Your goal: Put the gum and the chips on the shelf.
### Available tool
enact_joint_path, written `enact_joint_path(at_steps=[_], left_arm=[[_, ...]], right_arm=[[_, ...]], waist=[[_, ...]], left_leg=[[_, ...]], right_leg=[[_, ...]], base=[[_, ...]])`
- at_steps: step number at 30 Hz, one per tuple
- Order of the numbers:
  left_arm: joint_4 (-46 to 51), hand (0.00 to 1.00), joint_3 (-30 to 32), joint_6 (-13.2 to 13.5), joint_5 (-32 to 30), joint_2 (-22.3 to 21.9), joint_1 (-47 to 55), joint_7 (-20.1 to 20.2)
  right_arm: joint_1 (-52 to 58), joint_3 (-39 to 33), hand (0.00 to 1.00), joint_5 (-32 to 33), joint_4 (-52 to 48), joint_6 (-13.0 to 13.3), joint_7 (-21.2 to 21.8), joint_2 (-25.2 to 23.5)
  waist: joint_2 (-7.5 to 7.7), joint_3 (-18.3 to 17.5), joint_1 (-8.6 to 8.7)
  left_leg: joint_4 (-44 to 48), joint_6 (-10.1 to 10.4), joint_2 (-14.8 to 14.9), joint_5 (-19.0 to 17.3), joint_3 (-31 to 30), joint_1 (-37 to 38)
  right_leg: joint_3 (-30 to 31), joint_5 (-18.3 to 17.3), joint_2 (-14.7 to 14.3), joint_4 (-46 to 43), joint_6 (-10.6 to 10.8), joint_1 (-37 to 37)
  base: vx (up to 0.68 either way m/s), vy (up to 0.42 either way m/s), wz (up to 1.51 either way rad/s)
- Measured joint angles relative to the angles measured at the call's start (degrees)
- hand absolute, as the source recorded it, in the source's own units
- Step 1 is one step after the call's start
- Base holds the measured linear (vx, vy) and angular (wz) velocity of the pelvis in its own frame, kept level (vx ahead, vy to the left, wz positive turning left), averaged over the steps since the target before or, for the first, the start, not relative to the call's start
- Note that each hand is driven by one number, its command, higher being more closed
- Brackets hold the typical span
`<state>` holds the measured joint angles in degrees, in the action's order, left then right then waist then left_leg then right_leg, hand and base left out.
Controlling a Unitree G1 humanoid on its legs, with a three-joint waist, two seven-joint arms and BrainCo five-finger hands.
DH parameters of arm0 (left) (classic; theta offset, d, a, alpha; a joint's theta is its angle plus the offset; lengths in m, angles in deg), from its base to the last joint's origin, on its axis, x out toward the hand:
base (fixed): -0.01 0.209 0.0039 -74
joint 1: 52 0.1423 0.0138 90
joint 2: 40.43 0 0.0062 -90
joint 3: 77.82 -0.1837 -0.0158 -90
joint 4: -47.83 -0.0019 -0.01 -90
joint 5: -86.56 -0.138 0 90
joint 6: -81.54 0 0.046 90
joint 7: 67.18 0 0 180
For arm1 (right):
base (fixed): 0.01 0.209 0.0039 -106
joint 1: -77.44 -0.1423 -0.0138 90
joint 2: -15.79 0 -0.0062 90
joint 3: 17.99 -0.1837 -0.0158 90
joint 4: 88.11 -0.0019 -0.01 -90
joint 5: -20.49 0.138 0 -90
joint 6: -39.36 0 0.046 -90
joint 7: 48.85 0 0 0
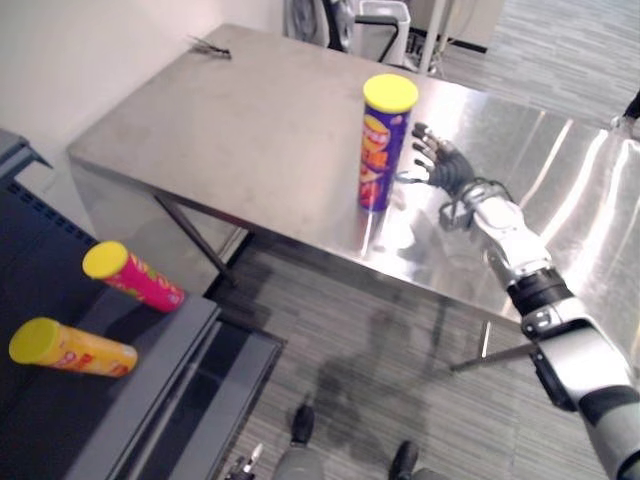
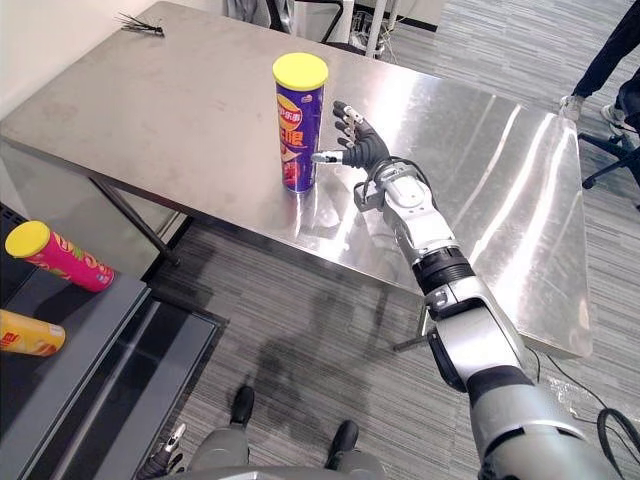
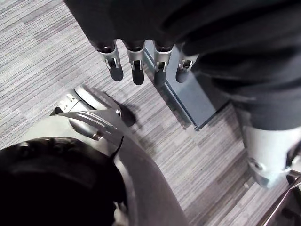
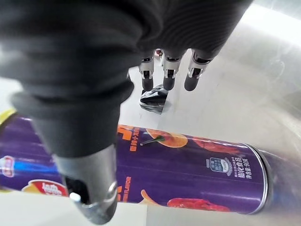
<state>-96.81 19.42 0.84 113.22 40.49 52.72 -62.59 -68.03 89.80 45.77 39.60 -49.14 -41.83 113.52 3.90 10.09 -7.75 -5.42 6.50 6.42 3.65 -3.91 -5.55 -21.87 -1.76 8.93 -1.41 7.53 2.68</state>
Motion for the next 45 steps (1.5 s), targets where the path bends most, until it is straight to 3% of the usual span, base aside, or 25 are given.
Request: enact_joint_path(at_steps=[28, 29, 45], left_arm=[[1.00, 0.00, -0.09, 0.08, 2.04, -0.22, -2.95, -0.14], [1.03, 0.00, -0.14, 0.08, 2.04, -0.27, -3.44, -0.22], [1.05, 0.00, -0.06, 0.05, 1.95, -0.43, -3.85, -0.98]], right_arm=[[-10.61, 0.26, 0.00, 1.56, 3.78, -0.02, -0.38, -2.48], [-10.93, 0.26, 1.00, 1.55, 3.79, -0.02, -0.39, -2.43], [-14.49, 0.54, 1.00, -0.97, 8.62, -0.56, -0.52, -3.94]], waist=[[-0.49, 5.20, -1.48], [-0.66, 5.57, -1.80], [-0.69, 6.05, -1.88]], left_leg=[[5.18, 0.17, -0.34, -2.09, -1.78, -4.66], [5.65, 0.21, -0.34, -2.22, -1.91, -5.02], [5.96, 0.20, -0.46, -2.19, -2.68, -4.59]], right_leg=[[-1.44, -0.16, -0.01, 0.07, -0.27, 1.21], [-1.52, -0.17, -0.03, 0.00, -0.28, 1.29], [-1.95, -0.31, 0.16, -0.65, -0.48, 0.69]], base=[[0.00, -0.003, 0.02], [-0.02, -0.008, 0.05], [0.00, -0.002, 0.02]])
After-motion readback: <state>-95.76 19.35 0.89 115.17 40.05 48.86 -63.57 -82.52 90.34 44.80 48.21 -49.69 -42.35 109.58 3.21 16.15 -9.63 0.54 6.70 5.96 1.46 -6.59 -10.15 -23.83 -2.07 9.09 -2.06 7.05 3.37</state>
